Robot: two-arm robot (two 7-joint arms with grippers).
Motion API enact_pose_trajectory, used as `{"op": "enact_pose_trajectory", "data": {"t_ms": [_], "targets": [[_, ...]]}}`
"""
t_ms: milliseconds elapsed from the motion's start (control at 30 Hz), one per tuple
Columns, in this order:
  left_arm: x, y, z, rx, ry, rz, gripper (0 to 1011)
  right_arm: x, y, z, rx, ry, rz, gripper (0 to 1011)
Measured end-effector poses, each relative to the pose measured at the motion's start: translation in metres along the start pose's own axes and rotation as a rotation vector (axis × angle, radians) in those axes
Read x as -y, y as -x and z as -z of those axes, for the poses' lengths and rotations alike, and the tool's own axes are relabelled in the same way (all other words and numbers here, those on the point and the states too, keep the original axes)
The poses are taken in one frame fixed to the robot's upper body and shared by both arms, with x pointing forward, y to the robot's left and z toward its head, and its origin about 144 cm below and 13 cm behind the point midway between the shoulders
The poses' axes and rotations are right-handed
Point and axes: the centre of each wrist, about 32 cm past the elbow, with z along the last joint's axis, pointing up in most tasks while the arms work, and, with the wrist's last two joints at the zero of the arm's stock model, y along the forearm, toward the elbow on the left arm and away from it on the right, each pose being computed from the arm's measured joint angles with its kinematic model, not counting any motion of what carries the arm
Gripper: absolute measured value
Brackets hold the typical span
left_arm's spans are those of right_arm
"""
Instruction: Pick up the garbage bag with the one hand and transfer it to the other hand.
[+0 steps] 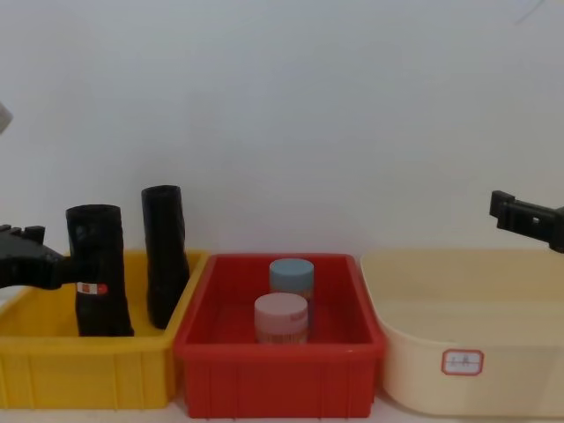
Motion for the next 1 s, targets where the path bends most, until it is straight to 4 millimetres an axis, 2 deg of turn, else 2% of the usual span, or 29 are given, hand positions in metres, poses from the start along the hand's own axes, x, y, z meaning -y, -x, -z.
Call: {"op": "enact_pose_trajectory", "data": {"t_ms": [1000], "targets": [[0.030, 0.004, -0.001, -0.099, -0.030, 0.067, 1001, 0.000, 0.000, 0.000, 0.000, 0.000, 0.000, 1001]]}}
